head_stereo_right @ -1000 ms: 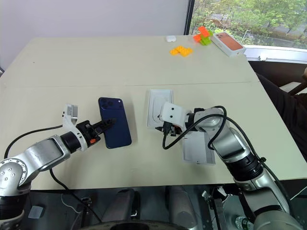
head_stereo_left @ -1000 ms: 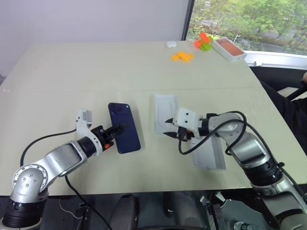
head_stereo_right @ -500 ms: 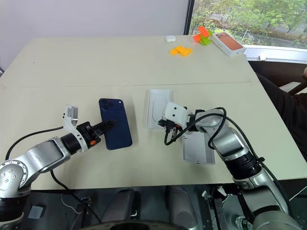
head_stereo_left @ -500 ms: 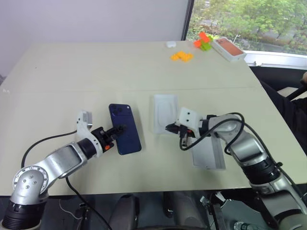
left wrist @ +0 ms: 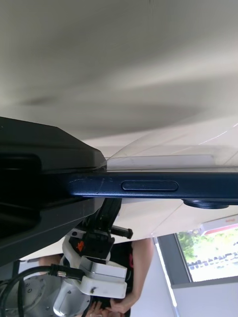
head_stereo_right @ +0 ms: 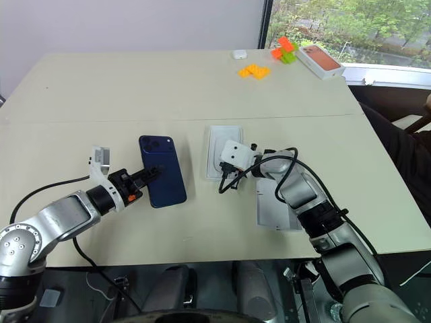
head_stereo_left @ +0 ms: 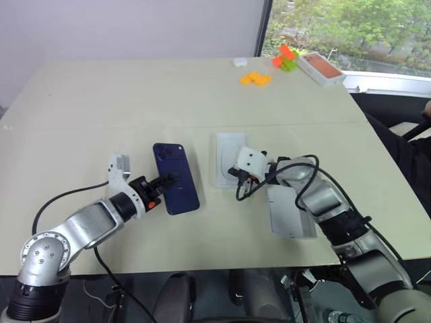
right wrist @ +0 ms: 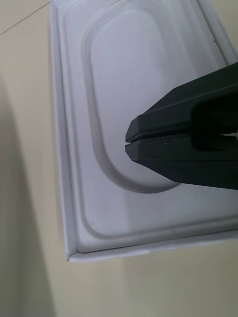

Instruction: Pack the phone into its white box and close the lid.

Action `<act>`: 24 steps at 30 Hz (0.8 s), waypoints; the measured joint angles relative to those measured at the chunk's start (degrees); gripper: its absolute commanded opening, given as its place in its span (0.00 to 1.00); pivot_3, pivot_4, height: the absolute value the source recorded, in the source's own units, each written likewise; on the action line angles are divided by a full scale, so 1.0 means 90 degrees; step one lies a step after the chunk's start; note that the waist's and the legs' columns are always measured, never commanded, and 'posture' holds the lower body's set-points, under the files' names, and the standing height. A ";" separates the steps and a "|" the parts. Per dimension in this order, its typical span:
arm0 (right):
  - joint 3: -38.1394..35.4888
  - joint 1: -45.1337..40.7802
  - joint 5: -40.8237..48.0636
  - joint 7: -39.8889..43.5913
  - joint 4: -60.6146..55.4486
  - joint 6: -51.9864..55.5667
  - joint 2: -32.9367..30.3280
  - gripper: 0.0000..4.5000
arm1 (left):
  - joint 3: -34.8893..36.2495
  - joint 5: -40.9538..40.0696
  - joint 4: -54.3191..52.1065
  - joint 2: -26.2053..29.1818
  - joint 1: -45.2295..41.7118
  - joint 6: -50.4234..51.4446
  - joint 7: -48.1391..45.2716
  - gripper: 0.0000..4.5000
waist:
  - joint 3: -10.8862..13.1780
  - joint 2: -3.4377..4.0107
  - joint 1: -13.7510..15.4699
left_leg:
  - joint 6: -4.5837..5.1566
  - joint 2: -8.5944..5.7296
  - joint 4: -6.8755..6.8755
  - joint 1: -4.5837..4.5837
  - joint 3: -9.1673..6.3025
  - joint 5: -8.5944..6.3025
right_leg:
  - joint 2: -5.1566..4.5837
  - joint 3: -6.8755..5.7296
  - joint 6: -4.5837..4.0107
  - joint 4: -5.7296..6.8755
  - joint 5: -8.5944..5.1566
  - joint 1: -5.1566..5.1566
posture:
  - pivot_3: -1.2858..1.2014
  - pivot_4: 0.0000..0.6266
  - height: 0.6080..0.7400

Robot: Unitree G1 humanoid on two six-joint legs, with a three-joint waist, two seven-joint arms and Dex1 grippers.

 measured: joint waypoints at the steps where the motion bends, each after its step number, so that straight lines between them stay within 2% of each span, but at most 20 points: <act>1: 0.0003 0.0002 0.0000 0.0048 -0.0009 -0.0007 -0.0006 0.02 | 0.0000 0.0001 0.0000 -0.0001 0.0002 0.0000 0.0000 0.00 | 0.0000 0.0000 0.0000 | 0.0000 0.0000 0.0000 0.0001 0.0000 0.0000 | 0.0000 0.0000 0.0000 0.0001 0.0000 0.0000 | 0.52 0.24 1.00; 9: 0.0191 0.0637 0.0217 0.1057 -0.1289 0.0100 -0.0522 0.02 | 0.0012 0.0001 -0.0003 -0.0053 0.0000 -0.0046 0.0001 0.00 | 0.0000 0.0000 0.0003 | 0.0001 0.0003 0.0001 0.0001 -0.0002 0.0000 | -0.0004 -0.0001 0.0001 0.0002 0.0000 0.0001 | 0.52 0.24 1.00; 19: 0.0288 0.0920 0.0297 0.1114 -0.2356 0.0739 -0.0512 0.02 | -0.0122 -0.0214 -0.0020 -0.0060 -0.0528 -0.0047 0.0010 0.00 | 0.0000 0.0000 0.0009 | -0.0001 -0.0001 0.0005 0.0004 -0.0004 0.0001 | 0.0000 -0.0003 0.0000 0.0013 0.0000 0.0002 | 0.52 0.24 1.00; 24: -0.0218 0.1037 0.0702 0.1300 -0.2877 0.0749 -0.1018 0.02 | -0.0601 -0.0280 -0.0002 -0.0116 -0.0944 0.0187 0.0026 0.00 | 0.0000 -0.0001 0.0043 | -0.0001 -0.0009 0.0012 -0.0001 -0.0005 0.0001 | -0.0013 -0.0003 0.0001 0.0009 0.0000 0.0006 | 0.52 0.24 1.00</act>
